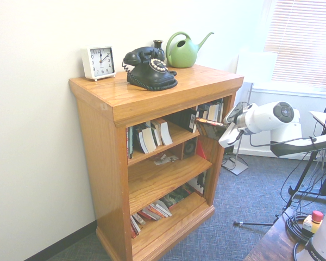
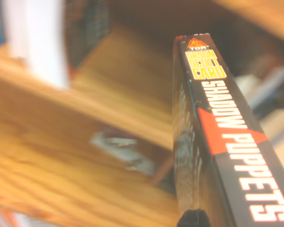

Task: Organize the shelf

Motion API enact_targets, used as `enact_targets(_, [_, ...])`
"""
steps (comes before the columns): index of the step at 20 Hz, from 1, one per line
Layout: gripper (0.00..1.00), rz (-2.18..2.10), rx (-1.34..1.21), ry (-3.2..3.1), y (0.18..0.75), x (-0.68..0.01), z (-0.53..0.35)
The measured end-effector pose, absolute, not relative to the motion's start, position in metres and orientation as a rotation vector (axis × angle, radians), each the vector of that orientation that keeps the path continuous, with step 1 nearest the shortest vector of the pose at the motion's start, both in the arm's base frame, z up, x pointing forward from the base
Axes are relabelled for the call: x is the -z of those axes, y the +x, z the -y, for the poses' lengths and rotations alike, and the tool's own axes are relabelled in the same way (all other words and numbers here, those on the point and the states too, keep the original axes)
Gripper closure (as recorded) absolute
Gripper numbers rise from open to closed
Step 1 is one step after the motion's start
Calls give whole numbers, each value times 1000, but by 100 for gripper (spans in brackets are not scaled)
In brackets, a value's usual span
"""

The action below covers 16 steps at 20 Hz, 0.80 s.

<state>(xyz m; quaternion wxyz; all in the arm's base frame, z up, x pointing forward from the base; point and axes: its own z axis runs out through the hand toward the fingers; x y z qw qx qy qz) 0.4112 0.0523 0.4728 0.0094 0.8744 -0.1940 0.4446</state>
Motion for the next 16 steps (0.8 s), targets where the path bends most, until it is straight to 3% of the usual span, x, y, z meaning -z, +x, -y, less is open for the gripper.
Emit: enact_targets(16, [100,624,-1516,2700,537,-380,-115])
